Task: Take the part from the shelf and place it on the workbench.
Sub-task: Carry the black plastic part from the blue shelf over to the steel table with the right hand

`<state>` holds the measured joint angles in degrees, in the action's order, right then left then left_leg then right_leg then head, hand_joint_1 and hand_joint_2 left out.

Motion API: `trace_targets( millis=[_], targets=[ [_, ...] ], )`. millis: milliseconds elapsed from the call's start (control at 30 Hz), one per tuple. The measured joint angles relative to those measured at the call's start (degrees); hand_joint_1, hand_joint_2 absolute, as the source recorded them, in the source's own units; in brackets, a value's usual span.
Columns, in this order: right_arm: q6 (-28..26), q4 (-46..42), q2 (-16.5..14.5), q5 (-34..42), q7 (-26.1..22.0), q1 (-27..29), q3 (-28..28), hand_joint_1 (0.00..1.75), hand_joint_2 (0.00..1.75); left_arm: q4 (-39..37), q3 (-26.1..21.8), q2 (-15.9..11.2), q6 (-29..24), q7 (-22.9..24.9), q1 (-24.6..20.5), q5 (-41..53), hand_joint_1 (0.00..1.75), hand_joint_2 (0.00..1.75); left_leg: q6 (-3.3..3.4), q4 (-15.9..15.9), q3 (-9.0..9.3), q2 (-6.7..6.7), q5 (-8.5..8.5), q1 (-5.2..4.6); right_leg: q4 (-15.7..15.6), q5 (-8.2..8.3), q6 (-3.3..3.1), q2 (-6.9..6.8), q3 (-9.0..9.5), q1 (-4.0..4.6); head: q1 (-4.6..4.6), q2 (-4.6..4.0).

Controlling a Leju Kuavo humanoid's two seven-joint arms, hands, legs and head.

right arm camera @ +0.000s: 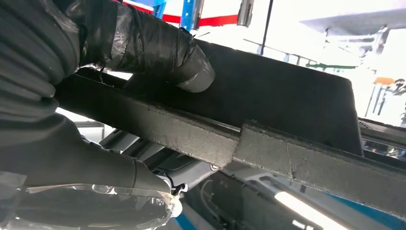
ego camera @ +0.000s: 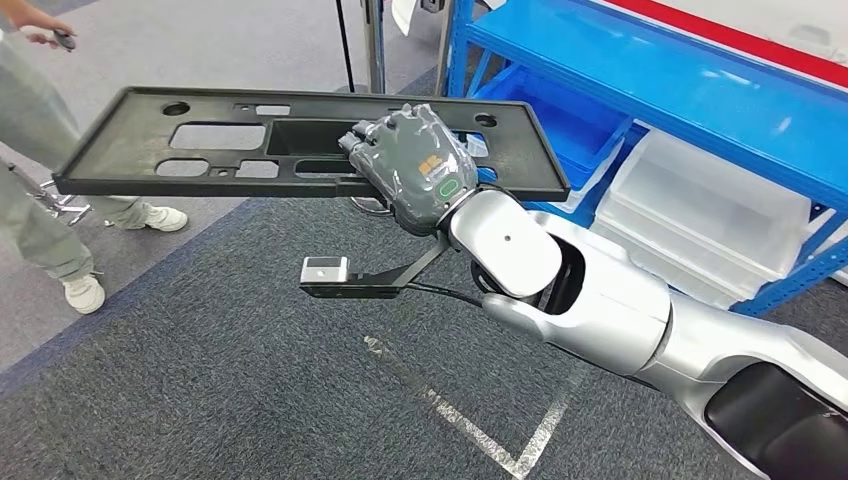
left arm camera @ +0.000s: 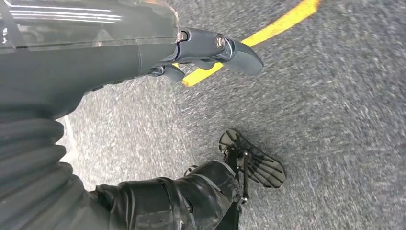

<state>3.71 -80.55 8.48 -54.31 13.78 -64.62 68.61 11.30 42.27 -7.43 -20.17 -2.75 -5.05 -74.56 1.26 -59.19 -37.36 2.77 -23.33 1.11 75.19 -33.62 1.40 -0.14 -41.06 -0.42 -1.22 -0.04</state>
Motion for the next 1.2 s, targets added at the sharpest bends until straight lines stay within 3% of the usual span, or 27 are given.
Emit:
trace_targets(
  millis=[67,133,200,267,333,400,433,500,533,567,633,700,800,833,900,933,1000,1033,1067,1133,1200],
  targets=[
    [1.5,0.9,-0.1,0.2,0.4,-0.8,0.0,1.75,1.75,0.0,0.0,0.0,0.2,0.0,0.0,0.0,0.00,1.75,-0.07,-0.1,-0.01,1.46,0.06,0.02,-4.4,3.45,-0.25,0.53,1.80,-0.08,0.02,0.00],
    [3.2,3.0,-0.4,0.7,1.0,-2.8,0.0,1.75,1.75,0.0,0.0,0.1,0.4,0.0,-0.1,-0.2,0.00,1.75,-0.38,-0.3,-0.35,2.83,0.18,0.01,-11.5,6.62,-0.70,3.12,4.99,-0.33,-0.05,0.00],
    [4.3,5.8,-0.8,1.6,1.3,-5.5,0.0,1.75,1.75,0.0,0.0,0.3,0.5,0.2,-0.1,-0.5,0.00,1.75,-1.09,-0.4,-1.05,4.06,0.54,0.16,-14.9,7.28,-0.94,4.85,6.46,-0.35,-0.09,0.00],
    [4.5,8.5,-1.1,2.4,1.5,-7.6,0.0,1.75,1.75,0.0,0.0,0.4,0.3,0.5,0.1,-0.7,0.00,1.75,-1.95,-0.1,-1.53,5.33,1.02,0.50,-15.7,7.40,-1.23,3.80,6.71,-0.38,0.00,0.00],
    [4.5,10.6,-1.4,3.1,1.8,-8.8,0.0,1.75,1.75,0.0,0.0,0.6,-0.1,1.0,0.4,-0.9,0.00,1.75,-2.58,-1.1,-2.27,3.63,0.40,0.37,-16.6,7.83,-1.84,2.40,7.22,-0.65,-0.23,0.00],
    [4.5,11.8,-1.4,3.7,2.2,-9.5,0.0,1.75,1.75,0.0,0.0,0.9,-0.4,1.3,0.4,-1.0,0.00,1.75,-3.02,-6.3,-4.81,-0.28,-2.23,0.14,-17.0,7.98,-2.29,0.90,7.60,-0.55,-0.69,0.00],
    [4.5,12.3,-1.4,4.0,2.4,-9.6,0.0,1.75,1.75,0.0,0.0,1.0,-0.6,1.4,0.3,-1.0,0.00,1.75,-3.20,-9.9,-6.55,-1.53,-3.71,0.18,-17.0,7.92,-2.44,0.11,7.65,-0.41,-0.88,0.00],
    [4.6,13.0,-1.2,4.4,2.8,-9.4,0.0,1.75,1.75,0.0,0.0,1.1,-0.7,1.5,0.3,-1.0,0.00,1.75,-3.37,-14.3,-8.76,-2.43,-4.67,0.25,-16.8,7.66,-2.46,-1.42,7.69,-0.25,-0.90,0.00],
    [4.7,13.3,-1.1,4.4,2.9,-9.2,0.0,1.75,1.75,0.0,0.0,1.2,-0.7,1.6,0.3,-1.0,0.00,1.75,-3.38,-13.4,-8.30,-2.61,-3.72,0.25,-16.7,7.47,-2.41,-2.13,7.71,-0.24,-0.92,0.00],
    [4.8,13.6,-1.0,4.5,3.0,-9.1,0.0,1.75,1.75,0.0,0.0,1.3,-0.7,1.6,0.4,-1.0,0.00,1.75,-3.32,-10.5,-6.72,-3.00,-2.05,0.24,-16.5,7.23,-2.29,-2.80,7.78,-0.24,-0.92,0.00],
    [4.8,14.0,-0.8,4.5,3.2,-9.1,0.0,1.75,1.75,0.0,0.0,1.4,-0.6,1.6,0.3,-1.0,0.00,1.75,-2.91,-3.7,-2.95,-5.26,0.23,-0.13,-16.2,6.71,-1.90,-3.95,7.97,-0.01,-0.95,0.00],
    [4.9,14.3,-0.8,4.5,3.5,-9.2,0.0,1.75,1.75,0.0,0.0,1.5,-0.4,1.4,0.2,-1.0,0.00,1.75,-1.94,-0.8,-1.50,-6.76,0.47,-0.64,-16.1,6.32,-1.37,-4.85,8.15,0.46,-0.98,0.00],
    [5.1,14.7,-0.7,4.6,3.7,-9.3,0.0,1.75,1.75,0.0,0.0,1.7,-0.3,1.2,0.2,-1.0,0.00,1.75,-0.67,-0.6,-1.54,-5.10,0.55,-0.75,-16.3,5.83,-0.56,-6.27,8.58,0.74,-0.85,0.00],
    [5.2,14.8,-0.6,4.6,3.8,-9.3,0.0,1.75,1.75,0.0,0.0,1.8,-0.3,1.2,0.2,-1.0,0.00,1.75,-0.42,-0.3,-1.39,-4.43,0.63,-0.60,-16.0,5.39,-0.28,-5.78,8.56,0.63,-0.79,0.00],
    [5.2,15.0,-0.3,4.7,3.9,-9.5,0.0,1.75,1.75,0.0,0.0,1.9,-0.2,1.1,0.1,-1.0,0.00,1.75,-0.07,0.1,-1.08,-3.10,0.77,-0.29,-12.5,3.01,0.05,-3.12,6.83,0.45,-0.56,0.00],
    [5.2,15.1,-0.2,4.7,3.9,-9.5,0.0,1.75,1.75,0.0,0.0,1.9,-0.2,1.1,0.1,-1.0,0.00,1.75,0.08,0.1,-1.06,-2.37,0.76,-0.31,-8.9,1.32,0.03,-1.59,5.05,0.36,-0.43,0.00],
    [5.3,15.2,-0.2,4.8,4.0,-9.6,0.0,1.75,1.75,0.0,0.0,1.9,-0.2,1.1,0.0,-1.0,0.00,1.75,0.36,0.1,-1.05,-0.75,0.74,-0.49,-1.7,-0.88,-0.20,-0.23,0.86,0.44,-0.31,0.00],
    [5.3,15.3,-0.2,4.8,4.0,-9.5,0.0,1.75,1.75,0.0,0.0,2.0,-0.2,1.1,0.0,-1.0,0.00,1.75,0.45,0.0,-1.00,0.16,0.73,-0.56,-0.3,-0.33,-0.39,0.08,-0.29,0.48,-0.31,0.00],
    [5.4,15.3,-0.1,4.9,4.0,-9.5,0.0,1.75,1.75,0.0,0.0,2.0,-0.2,1.1,0.0,-1.0,0.00,1.75,0.45,0.0,-0.90,1.15,0.72,-0.61,-1.5,1.55,-0.65,0.46,-0.26,0.51,-0.31,0.00],
    [5.5,15.5,0.3,5.2,4.2,-9.6,0.0,1.75,1.75,0.0,0.0,2.1,-0.2,1.2,0.0,-0.9,0.00,1.75,0.39,-0.1,-0.85,2.96,0.69,-0.64,-8.7,6.62,-1.33,3.04,2.15,0.42,-0.31,0.00],
    [5.6,15.6,0.8,5.5,4.4,-9.8,0.0,1.75,1.75,0.0,0.0,2.3,-0.3,1.3,0.0,-0.8,0.00,1.75,0.28,-0.4,-1.07,4.15,0.66,-0.69,-14.4,9.09,-1.75,5.83,4.28,0.18,-0.37,0.00]
  ],
)
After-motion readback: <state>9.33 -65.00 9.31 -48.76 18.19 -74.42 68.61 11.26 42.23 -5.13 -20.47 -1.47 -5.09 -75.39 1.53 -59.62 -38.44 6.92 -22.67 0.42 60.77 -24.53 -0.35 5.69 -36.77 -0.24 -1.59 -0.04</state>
